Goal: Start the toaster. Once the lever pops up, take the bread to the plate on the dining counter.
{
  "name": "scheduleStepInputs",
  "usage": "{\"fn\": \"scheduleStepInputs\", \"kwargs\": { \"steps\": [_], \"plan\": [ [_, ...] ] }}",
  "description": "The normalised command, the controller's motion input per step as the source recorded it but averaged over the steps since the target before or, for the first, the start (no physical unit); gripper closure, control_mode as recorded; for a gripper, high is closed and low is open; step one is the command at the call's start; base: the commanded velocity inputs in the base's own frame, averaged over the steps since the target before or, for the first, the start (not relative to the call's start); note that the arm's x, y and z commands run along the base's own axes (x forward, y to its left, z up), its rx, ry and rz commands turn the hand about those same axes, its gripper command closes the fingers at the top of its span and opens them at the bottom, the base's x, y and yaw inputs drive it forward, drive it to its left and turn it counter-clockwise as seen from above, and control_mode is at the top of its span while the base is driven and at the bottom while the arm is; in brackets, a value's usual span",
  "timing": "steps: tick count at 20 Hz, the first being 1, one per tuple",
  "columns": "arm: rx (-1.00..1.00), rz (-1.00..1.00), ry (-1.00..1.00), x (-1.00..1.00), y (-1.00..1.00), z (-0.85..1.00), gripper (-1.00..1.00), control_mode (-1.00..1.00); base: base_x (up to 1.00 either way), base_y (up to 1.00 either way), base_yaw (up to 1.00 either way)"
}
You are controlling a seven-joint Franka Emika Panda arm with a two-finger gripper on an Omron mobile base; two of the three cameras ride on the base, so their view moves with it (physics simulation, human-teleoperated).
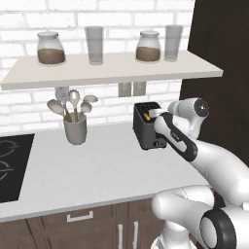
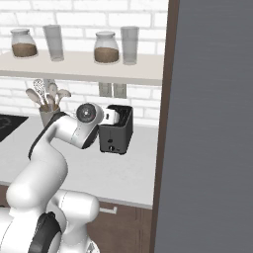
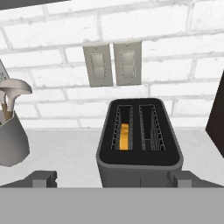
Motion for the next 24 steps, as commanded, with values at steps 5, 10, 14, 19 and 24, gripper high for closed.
{"fn": "scheduleStepInputs", "kwargs": {
  "steps": [5,10,14,19,24],
  "plan": [
    [0.00,0.00,0.00,0.00,0.00,0.00,-1.00,-1.00,0.00,0.00,0.00],
    [0.00,0.00,0.00,0.00,0.00,0.00,-1.00,-1.00,0.00,0.00,0.00],
    [0.00,0.00,0.00,0.00,0.00,0.00,-1.00,-1.00,0.00,0.00,0.00],
    [0.00,0.00,0.00,0.00,0.00,0.00,-1.00,-1.00,0.00,0.00,0.00],
    [0.00,0.00,0.00,0.00,0.00,0.00,-1.00,-1.00,0.00,0.00,0.00]
  ]
}}
